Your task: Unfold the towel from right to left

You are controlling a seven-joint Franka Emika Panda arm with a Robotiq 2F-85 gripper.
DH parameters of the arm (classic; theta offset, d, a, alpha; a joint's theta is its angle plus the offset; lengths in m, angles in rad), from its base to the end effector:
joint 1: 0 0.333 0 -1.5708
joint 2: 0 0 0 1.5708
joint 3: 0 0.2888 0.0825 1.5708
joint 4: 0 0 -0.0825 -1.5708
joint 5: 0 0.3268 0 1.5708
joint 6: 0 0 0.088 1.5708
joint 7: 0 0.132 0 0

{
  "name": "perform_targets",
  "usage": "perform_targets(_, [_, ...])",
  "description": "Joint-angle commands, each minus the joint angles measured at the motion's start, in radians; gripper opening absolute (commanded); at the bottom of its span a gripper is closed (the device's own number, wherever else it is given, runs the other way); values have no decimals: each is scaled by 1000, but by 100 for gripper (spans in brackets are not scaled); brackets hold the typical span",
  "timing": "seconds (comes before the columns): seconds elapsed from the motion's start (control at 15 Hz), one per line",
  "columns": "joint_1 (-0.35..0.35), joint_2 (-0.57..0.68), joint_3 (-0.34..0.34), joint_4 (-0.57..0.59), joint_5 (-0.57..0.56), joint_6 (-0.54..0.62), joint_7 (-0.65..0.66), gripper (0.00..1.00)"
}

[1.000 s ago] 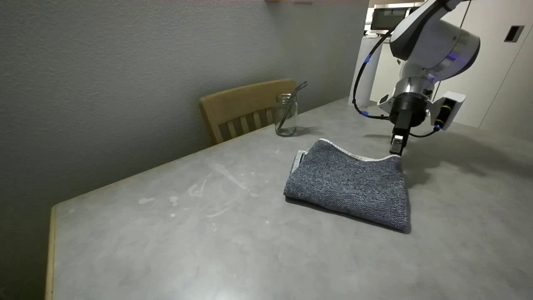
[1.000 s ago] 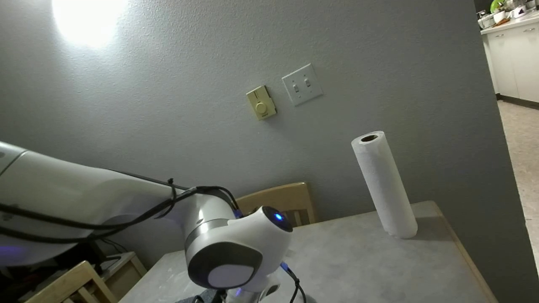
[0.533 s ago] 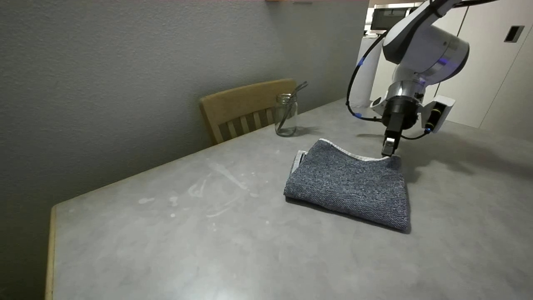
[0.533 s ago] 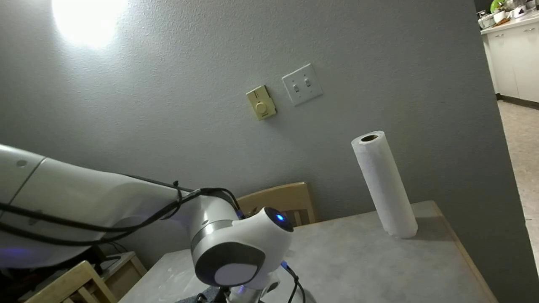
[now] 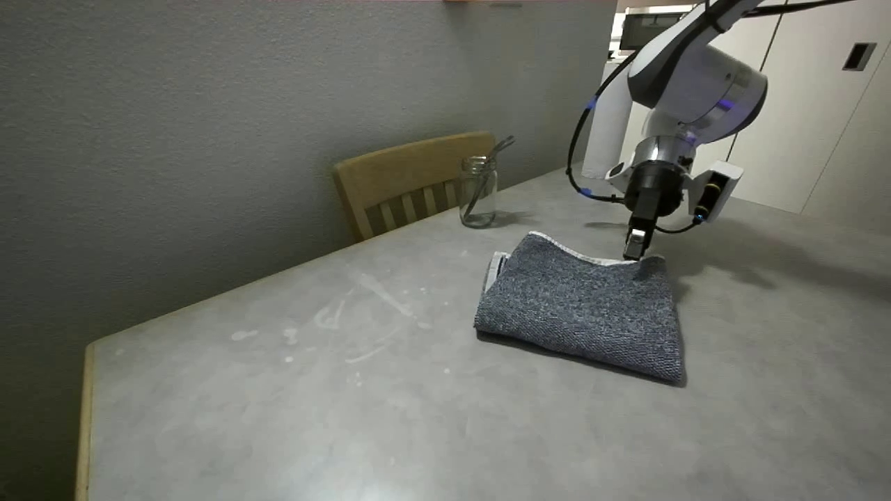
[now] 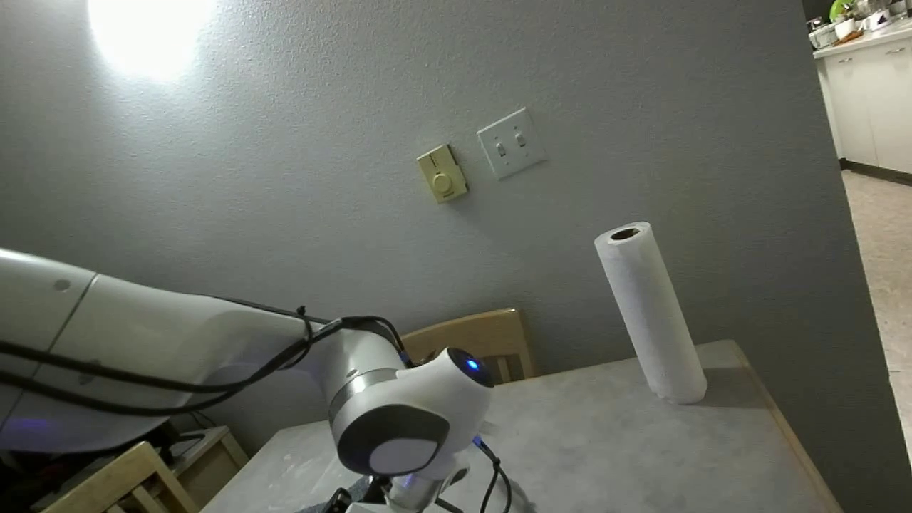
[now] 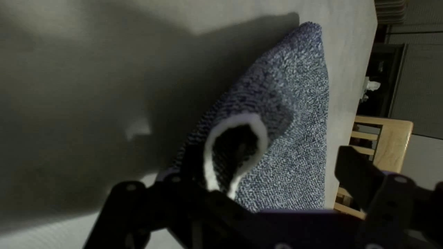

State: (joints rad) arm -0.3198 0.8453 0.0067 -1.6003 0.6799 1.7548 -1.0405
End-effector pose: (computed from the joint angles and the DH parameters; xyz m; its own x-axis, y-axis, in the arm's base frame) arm 0.5423 -0.1006 0.1238 0.9413 0.3373 0.0154 0.2229 -0.5867 -0.7785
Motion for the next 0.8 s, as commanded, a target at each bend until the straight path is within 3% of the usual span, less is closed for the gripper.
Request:
perform_targets(0.0, [-19, 27, 23, 53, 0, -38, -2, 100])
perform_targets(0.73, [-16, 55, 24, 122, -1, -155, 73, 100])
